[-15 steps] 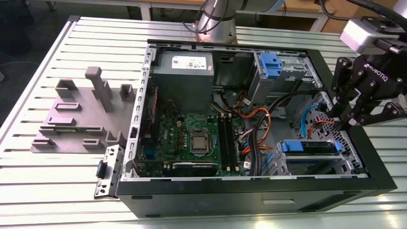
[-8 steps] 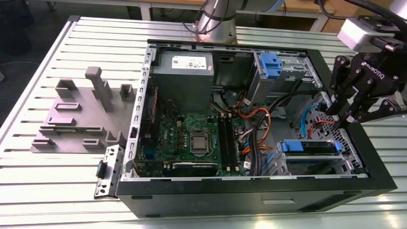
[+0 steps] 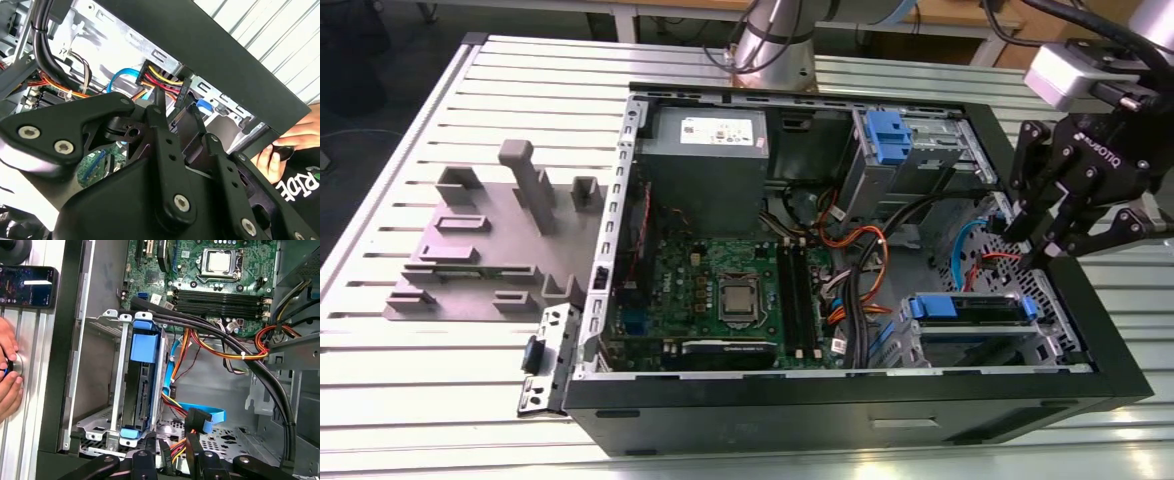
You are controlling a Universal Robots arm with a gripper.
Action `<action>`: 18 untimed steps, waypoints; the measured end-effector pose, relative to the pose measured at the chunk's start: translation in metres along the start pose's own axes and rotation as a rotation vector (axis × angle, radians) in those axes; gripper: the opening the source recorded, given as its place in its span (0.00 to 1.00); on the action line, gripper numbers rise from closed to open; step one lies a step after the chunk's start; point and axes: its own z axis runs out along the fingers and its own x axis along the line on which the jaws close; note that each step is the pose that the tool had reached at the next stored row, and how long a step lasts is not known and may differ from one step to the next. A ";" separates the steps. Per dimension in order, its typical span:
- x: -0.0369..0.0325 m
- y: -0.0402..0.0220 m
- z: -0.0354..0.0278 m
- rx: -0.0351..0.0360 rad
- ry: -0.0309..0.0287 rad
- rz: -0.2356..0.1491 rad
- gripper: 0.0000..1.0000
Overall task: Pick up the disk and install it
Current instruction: 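Insert the first disk wire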
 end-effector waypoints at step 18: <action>-0.0111 -0.0122 0.0019 -0.0383 0.0820 -0.003 0.37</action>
